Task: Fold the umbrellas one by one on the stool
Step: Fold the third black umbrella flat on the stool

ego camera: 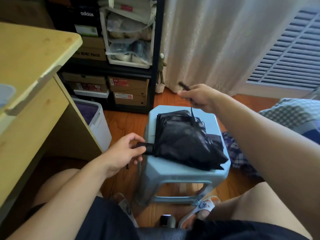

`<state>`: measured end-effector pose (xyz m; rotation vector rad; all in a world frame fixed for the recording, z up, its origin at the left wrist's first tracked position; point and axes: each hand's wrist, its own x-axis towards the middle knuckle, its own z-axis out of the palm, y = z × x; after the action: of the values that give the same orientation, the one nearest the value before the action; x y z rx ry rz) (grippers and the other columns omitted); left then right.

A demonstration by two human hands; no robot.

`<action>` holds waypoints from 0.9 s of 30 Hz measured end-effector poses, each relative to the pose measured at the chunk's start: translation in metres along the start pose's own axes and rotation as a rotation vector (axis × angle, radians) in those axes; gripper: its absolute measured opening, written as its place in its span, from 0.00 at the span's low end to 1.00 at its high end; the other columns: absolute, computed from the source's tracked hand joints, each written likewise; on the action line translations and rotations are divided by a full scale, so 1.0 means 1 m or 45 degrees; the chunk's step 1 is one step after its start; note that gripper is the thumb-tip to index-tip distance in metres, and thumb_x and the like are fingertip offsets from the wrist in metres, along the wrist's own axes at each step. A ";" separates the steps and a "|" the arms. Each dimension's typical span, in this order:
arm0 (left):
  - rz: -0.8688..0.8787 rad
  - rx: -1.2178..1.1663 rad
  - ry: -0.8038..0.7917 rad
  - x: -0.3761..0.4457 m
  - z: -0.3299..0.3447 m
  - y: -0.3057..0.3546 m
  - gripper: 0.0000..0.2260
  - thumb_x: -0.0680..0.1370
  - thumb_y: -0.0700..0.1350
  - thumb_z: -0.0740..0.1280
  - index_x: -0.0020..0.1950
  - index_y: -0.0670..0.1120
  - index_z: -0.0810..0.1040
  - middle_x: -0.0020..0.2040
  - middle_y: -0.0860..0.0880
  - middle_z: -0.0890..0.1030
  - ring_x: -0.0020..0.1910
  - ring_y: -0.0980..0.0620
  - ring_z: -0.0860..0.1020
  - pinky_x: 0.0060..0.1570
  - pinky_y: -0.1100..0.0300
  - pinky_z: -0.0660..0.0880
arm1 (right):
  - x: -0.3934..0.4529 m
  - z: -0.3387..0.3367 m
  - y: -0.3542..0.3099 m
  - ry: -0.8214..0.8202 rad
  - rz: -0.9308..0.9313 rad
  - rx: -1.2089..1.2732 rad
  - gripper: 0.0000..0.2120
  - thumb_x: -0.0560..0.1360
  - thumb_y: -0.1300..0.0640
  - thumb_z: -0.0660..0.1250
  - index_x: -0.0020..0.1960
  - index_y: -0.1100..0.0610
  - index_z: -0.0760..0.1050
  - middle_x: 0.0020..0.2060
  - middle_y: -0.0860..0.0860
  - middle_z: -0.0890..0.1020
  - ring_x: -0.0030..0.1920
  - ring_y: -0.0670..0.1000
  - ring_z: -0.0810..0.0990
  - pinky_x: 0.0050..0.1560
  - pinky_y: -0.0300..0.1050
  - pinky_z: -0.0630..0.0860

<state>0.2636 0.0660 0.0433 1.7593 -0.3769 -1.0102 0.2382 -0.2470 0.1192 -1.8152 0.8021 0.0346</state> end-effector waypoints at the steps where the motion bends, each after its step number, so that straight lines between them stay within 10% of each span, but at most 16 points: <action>1: 0.025 0.013 -0.002 -0.001 0.000 0.000 0.09 0.81 0.36 0.68 0.59 0.47 0.78 0.52 0.42 0.84 0.41 0.49 0.82 0.44 0.56 0.78 | -0.003 -0.005 -0.004 0.013 -0.010 -0.011 0.15 0.75 0.48 0.77 0.49 0.59 0.81 0.32 0.49 0.78 0.33 0.48 0.75 0.36 0.40 0.74; 7: 0.123 0.163 0.077 -0.005 0.005 0.002 0.13 0.79 0.32 0.69 0.57 0.48 0.77 0.54 0.48 0.83 0.44 0.50 0.85 0.41 0.64 0.79 | -0.017 -0.009 -0.013 0.116 -0.082 -0.387 0.18 0.84 0.46 0.64 0.41 0.57 0.77 0.22 0.48 0.69 0.27 0.53 0.65 0.29 0.44 0.65; 19: 0.201 -0.211 0.461 0.007 0.011 -0.001 0.12 0.78 0.28 0.68 0.55 0.42 0.76 0.53 0.43 0.79 0.47 0.46 0.83 0.41 0.63 0.82 | -0.095 -0.022 0.016 0.284 -0.260 -0.486 0.15 0.84 0.49 0.63 0.44 0.57 0.78 0.34 0.50 0.81 0.28 0.44 0.79 0.35 0.38 0.76; 27: 0.485 0.485 0.654 0.023 0.016 -0.013 0.15 0.74 0.34 0.75 0.45 0.48 0.70 0.48 0.49 0.75 0.46 0.50 0.75 0.46 0.61 0.70 | -0.163 0.014 0.122 0.576 0.018 -0.042 0.21 0.82 0.48 0.60 0.42 0.65 0.72 0.33 0.55 0.77 0.30 0.52 0.79 0.37 0.54 0.78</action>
<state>0.2624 0.0465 0.0192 2.1011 -0.5701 -0.2045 0.0525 -0.1742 0.0759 -1.8744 1.1340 -0.3666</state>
